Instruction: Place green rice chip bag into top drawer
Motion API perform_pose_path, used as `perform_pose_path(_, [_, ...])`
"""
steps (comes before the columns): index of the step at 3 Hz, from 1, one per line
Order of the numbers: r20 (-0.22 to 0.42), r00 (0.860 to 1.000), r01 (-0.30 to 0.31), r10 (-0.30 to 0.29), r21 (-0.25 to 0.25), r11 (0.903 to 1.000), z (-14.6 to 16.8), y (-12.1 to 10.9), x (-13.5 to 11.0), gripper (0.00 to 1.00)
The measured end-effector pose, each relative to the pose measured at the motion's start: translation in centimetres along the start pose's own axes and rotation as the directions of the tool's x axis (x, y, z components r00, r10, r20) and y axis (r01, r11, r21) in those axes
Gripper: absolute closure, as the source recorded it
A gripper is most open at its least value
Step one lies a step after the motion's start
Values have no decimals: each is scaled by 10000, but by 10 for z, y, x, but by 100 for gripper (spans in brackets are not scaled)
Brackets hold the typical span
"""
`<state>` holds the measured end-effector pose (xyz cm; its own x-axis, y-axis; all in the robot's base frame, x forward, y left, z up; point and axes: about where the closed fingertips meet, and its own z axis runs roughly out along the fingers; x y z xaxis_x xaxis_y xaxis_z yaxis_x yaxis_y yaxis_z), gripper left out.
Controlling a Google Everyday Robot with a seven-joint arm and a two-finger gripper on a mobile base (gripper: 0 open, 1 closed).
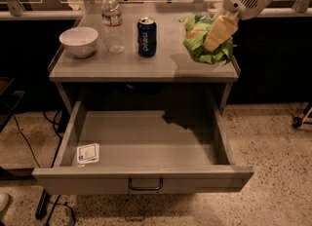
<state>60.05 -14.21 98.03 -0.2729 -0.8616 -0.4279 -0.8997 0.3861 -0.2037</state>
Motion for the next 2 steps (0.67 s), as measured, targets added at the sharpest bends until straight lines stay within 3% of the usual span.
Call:
perform_pose_path(1, [-30,9998,-211,209,-444,9988,2,39,8,100])
perform_pose_path(2, [-29,9998,-215,214,-418,9989,2,39,8,100])
